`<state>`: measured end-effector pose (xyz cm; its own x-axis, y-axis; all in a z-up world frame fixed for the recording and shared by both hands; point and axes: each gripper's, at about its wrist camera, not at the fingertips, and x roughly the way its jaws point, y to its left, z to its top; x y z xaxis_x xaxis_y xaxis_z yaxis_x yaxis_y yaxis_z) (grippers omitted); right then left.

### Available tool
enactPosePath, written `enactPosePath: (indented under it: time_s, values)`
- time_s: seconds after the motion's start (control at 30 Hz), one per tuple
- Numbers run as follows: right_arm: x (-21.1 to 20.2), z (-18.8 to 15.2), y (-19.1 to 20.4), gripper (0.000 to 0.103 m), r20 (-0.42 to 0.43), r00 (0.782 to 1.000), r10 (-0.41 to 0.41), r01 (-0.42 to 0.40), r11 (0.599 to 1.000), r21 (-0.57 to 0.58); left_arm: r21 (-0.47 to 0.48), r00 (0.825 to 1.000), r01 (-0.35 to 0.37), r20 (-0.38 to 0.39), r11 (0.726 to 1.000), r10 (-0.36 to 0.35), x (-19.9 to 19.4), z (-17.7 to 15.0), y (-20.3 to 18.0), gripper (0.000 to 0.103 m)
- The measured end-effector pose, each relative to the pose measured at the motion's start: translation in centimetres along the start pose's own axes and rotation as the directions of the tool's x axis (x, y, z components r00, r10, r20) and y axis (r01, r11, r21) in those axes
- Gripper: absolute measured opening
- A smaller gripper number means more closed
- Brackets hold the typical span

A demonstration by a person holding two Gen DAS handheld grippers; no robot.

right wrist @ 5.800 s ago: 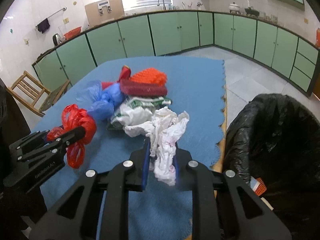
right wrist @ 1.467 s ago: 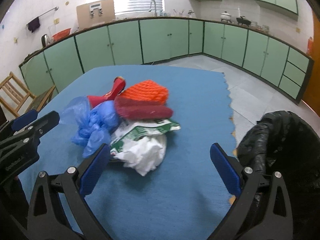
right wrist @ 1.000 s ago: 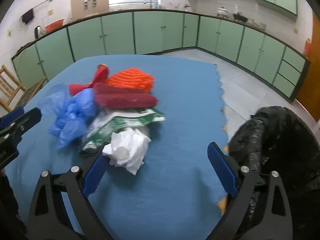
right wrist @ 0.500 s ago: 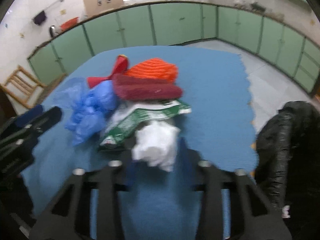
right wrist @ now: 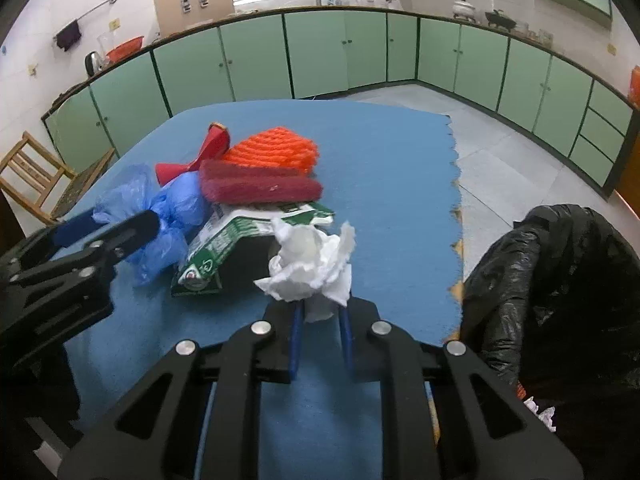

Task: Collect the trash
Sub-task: 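Grasp the blue plastic bags with the left tool while the right tool grasps white tissue, then carry the blue bags and white tissue over the black bin with both tools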

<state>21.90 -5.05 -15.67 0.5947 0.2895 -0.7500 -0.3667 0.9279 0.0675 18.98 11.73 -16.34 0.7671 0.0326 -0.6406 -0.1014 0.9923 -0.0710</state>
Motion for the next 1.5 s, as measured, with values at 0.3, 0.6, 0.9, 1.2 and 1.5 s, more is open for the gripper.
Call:
enactPosePath:
  time_s: [0.3,0.6,0.9,1.2,1.5]
  values:
    - [-1.1,0.3,-0.5,0.015,0.023,1.000,-0.006,0.006,1.000,-0.001,-0.029,0.998,0.045,-0.049,0.999,-0.046,0.8,-0.5,-0.3,0.030]
    - [-3.6,0.7,-0.4,0.008,0.075,0.997,0.013,-0.013,1.000,0.002,-0.001,1.000,0.017,0.010,1.000,-0.017,-2.9,-0.5,-0.5,0.026]
    - [-6.1,0.9,-0.5,0.007,0.117,0.992,0.040,-0.042,0.999,0.015,0.011,0.999,0.025,0.034,1.000,-0.026,-5.7,-0.1,-1.3,0.026]
    - [-8.6,1.0,-0.7,0.007,0.169,0.985,0.045,-0.048,0.999,0.017,0.030,0.997,0.034,0.068,0.999,-0.036,-7.5,0.2,-2.1,0.026]
    - [-11.6,1.0,-1.5,0.007,0.218,0.976,0.029,-0.035,0.999,0.024,0.056,0.993,0.058,0.102,0.997,-0.063,-9.1,0.9,-3.6,0.026]
